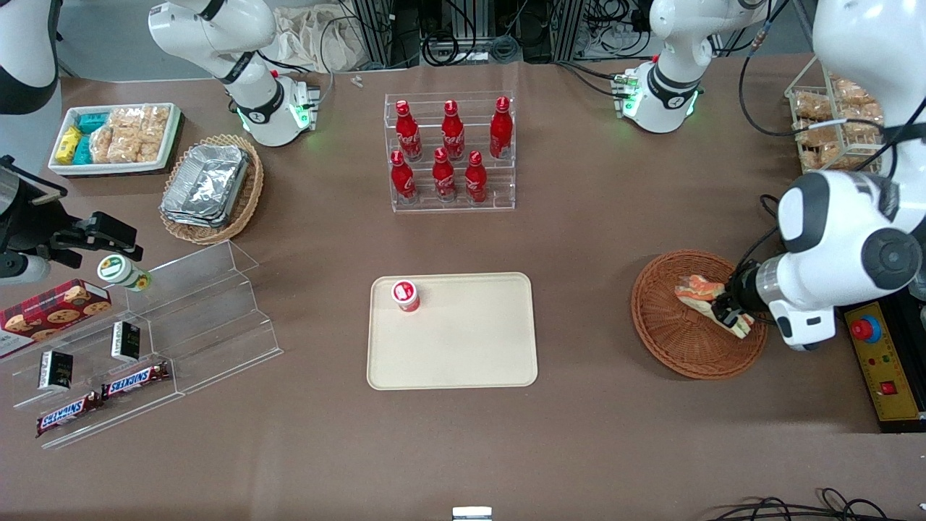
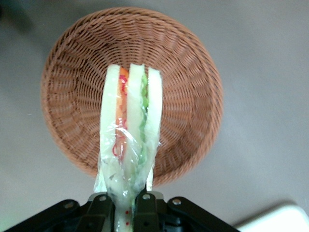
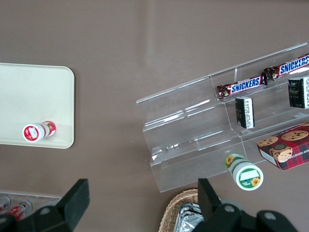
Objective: Place sandwich from basket to tray
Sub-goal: 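Carry the held sandwich with the left gripper over the cream tray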
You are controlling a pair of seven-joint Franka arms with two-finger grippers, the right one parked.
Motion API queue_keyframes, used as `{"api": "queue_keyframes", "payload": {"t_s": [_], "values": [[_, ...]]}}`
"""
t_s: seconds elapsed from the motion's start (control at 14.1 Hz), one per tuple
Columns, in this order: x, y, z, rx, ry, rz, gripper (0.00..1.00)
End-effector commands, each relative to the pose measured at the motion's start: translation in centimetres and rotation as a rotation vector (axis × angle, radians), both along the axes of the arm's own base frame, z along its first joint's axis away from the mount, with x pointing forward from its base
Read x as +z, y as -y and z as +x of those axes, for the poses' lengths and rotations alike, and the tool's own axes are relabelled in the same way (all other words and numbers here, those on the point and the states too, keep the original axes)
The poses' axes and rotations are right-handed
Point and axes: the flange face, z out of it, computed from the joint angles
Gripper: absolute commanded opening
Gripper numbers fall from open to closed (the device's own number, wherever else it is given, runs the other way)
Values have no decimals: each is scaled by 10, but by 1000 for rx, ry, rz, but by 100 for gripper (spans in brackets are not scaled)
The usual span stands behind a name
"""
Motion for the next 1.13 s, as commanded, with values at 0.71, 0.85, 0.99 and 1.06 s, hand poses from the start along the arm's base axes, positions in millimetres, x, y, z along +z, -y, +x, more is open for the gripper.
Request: {"api": "queue_keyframes", "payload": {"t_s": [0.71, 0.85, 0.99, 1.06], "values": [[47, 219, -20, -783, 70, -213, 0], [7, 256, -15, -820, 106, -250, 0], [-35, 290, -18, -870, 119, -253, 0], [-48, 304, -20, -884, 132, -252, 0]]}}
